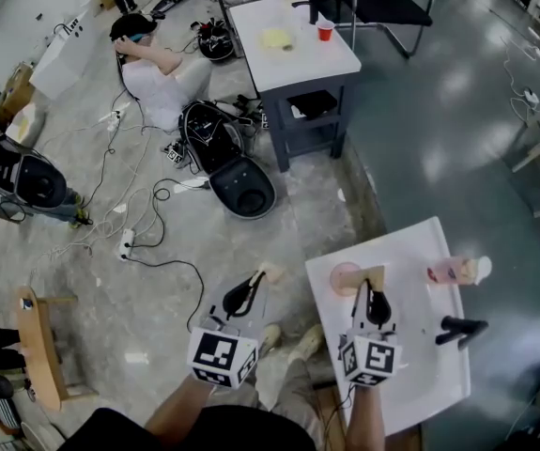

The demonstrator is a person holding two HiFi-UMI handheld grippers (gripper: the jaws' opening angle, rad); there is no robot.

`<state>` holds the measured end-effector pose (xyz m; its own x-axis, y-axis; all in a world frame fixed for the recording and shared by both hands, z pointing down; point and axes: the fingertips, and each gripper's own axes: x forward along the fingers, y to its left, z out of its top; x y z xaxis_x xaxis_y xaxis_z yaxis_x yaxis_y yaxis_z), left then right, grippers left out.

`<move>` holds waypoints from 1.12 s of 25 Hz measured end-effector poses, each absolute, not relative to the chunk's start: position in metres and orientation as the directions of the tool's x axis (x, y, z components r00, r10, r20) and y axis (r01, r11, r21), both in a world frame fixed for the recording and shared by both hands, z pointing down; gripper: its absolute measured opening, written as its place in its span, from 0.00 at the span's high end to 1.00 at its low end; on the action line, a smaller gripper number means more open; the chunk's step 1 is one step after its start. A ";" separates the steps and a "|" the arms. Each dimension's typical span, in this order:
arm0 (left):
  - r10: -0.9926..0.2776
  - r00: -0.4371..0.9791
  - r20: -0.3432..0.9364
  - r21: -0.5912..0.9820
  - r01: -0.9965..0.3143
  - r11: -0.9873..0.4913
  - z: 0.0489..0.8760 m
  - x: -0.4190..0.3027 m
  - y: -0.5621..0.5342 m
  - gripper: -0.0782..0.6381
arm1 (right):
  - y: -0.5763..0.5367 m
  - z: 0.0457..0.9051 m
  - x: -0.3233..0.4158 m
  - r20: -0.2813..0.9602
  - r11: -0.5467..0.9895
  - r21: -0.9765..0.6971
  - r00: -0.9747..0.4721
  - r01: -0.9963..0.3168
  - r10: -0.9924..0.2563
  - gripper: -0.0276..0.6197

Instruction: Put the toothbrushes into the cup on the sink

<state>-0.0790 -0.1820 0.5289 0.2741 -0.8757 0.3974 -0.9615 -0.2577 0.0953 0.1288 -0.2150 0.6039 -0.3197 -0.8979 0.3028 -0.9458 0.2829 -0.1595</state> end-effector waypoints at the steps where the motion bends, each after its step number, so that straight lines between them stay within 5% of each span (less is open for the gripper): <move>1: -0.875 0.274 0.398 0.097 -0.962 -0.257 0.529 -0.080 -0.183 0.88 | -0.216 0.604 0.129 0.305 0.280 -0.157 -0.316 -0.947 -0.898 0.87; 5: -0.873 0.273 0.404 0.096 -0.962 -0.257 0.526 -0.081 -0.184 0.88 | -0.218 0.599 0.127 0.313 0.272 -0.157 -0.309 -0.950 -0.898 0.87; 11: -0.870 0.285 0.402 0.098 -0.958 -0.269 0.526 -0.077 -0.183 0.88 | -0.219 0.603 0.122 0.325 0.284 -0.181 -0.330 -0.941 -0.886 0.62; 28: -0.872 0.319 0.372 0.094 -0.947 -0.307 0.511 -0.071 -0.180 0.88 | -0.207 0.586 0.132 0.306 0.260 -0.170 -0.301 -0.951 -0.903 0.61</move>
